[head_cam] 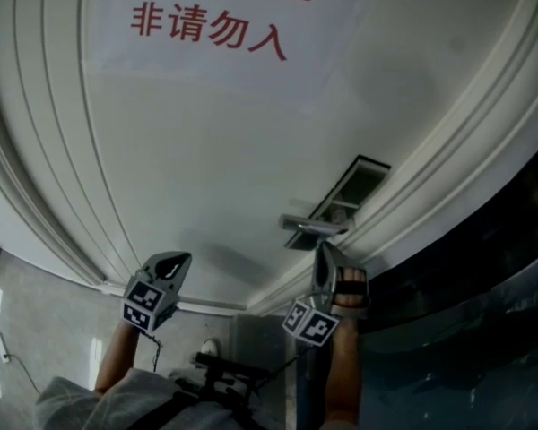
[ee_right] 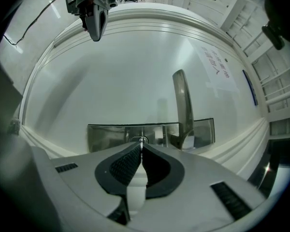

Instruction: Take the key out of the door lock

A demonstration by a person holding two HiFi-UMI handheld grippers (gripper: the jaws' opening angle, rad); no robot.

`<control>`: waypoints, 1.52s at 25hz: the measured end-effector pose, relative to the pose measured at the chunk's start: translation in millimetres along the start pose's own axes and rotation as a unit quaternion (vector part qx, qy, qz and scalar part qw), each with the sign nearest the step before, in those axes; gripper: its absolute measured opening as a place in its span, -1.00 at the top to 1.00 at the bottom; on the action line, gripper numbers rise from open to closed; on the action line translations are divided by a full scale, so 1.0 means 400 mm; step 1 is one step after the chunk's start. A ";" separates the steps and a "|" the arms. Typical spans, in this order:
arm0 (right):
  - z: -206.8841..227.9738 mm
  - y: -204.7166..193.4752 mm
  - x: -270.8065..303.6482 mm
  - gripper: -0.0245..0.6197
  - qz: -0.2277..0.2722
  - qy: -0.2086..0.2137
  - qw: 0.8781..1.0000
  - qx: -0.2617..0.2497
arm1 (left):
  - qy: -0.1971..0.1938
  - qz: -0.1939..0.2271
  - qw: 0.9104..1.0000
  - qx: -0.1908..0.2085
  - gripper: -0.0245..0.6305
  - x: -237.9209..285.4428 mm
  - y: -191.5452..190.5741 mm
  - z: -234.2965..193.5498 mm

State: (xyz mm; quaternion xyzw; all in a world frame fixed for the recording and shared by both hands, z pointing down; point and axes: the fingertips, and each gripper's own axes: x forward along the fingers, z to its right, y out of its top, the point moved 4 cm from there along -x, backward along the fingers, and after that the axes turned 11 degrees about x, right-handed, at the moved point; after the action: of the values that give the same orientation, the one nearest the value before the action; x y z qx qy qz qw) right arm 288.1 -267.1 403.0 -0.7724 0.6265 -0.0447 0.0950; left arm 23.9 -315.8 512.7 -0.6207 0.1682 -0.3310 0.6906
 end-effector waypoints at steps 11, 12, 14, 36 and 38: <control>0.001 0.004 0.000 0.86 -0.011 -0.003 1.000 -0.018 | -0.003 0.001 1.000 -0.001 0.91 -0.008 -0.004 -0.005; 0.001 0.004 0.000 0.86 -0.012 -0.003 1.000 -0.018 | -0.003 0.001 1.000 -0.001 0.91 -0.008 -0.004 -0.007; 0.000 0.003 0.000 0.86 -0.015 -0.002 1.000 -0.017 | -0.003 0.002 1.000 -0.001 0.91 -0.008 -0.005 -0.009; -0.005 0.013 -0.146 0.86 -0.016 0.004 0.990 0.142 | -0.011 0.006 1.000 0.003 0.91 -0.063 -0.015 -0.006; -0.004 0.016 -0.169 0.86 -0.017 0.011 0.984 0.178 | -0.009 0.006 1.000 0.003 0.91 -0.073 -0.019 -0.009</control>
State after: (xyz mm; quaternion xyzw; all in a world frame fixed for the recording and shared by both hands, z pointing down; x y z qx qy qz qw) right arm 267.6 -202.6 406.8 -0.7528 0.5965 -0.1657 0.2238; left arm -1.4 -299.2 514.0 -0.6209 0.1647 -0.3217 0.6957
